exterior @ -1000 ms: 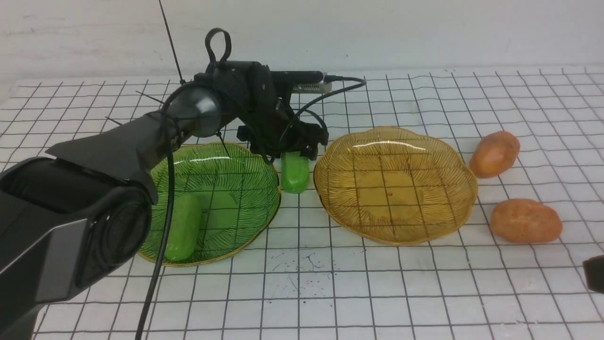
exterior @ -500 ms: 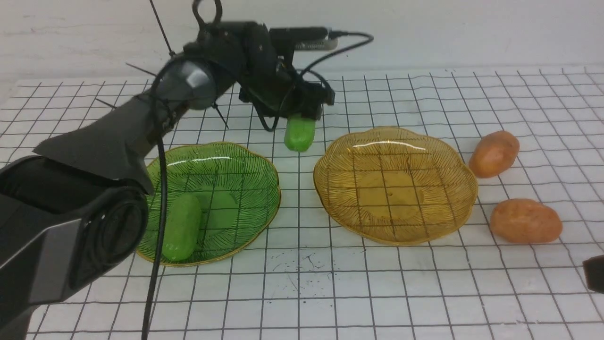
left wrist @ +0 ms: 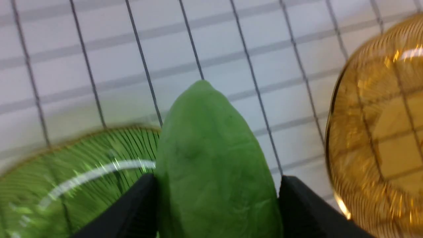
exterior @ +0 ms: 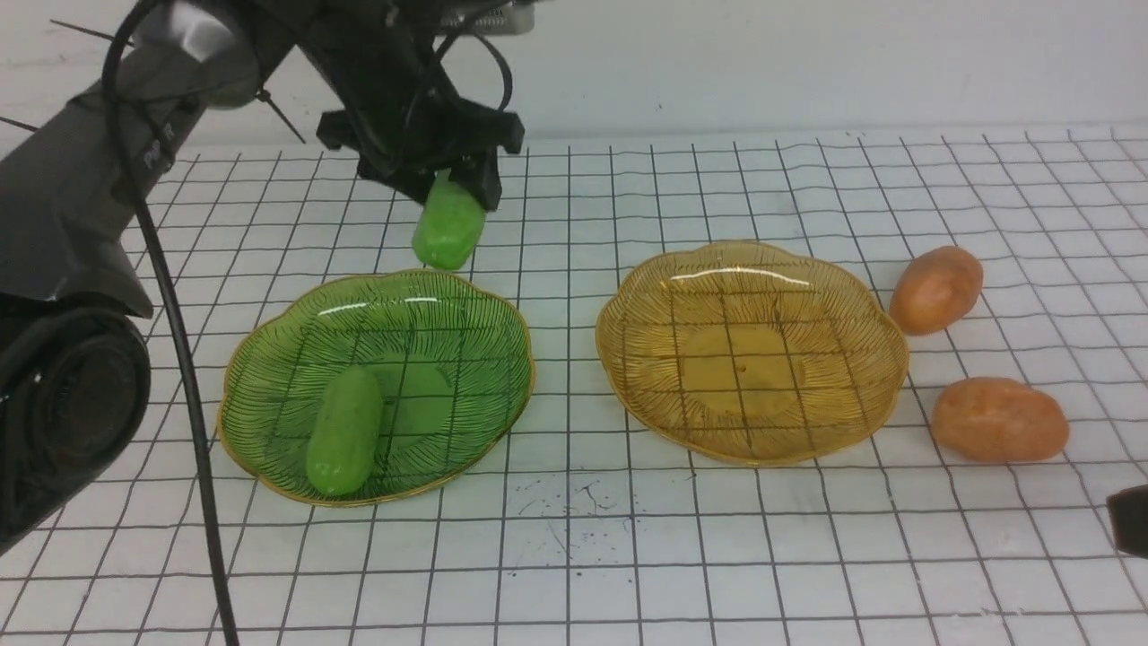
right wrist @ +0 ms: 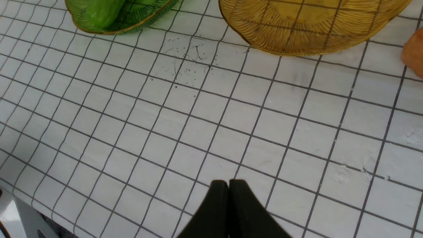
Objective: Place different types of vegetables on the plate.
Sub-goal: 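Put the green cucumber next to the left plate into that plate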
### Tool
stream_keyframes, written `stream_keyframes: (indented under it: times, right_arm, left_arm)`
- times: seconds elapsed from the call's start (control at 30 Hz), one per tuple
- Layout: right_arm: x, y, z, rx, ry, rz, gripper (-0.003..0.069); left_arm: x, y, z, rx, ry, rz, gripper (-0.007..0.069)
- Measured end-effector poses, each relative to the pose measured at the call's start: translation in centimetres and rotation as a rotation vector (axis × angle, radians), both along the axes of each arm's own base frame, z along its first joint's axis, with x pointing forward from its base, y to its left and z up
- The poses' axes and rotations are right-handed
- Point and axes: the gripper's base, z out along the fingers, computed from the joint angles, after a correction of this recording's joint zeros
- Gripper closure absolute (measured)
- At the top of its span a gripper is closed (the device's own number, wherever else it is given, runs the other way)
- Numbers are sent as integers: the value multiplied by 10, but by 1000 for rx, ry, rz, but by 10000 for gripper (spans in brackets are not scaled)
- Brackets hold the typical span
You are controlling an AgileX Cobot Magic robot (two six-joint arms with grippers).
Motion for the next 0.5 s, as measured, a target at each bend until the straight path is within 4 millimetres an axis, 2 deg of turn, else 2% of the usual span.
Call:
stream_keyframes:
  times: [0.03,0.07,0.2,0.37,0.5]
  right_arm:
    - [0,0,0,0,0,0,669]
    - [0,0,0,0,0,0,669]
    - [0,0,0,0,0,0,669]
    - [2,-1,-1,8,13,-33,669]
    - [12,-7,-5,-18,49,-117,669]
  left_arm:
    - [-7,2,-15,14,67,3,216]
    - [-8,2,-17,15,74,3,216]
    - [-23,5,-47,46,200,7,216]
    - [-21,5,-74,69,262,8,216]
    - [-19,6,-83,87,275,7,211]
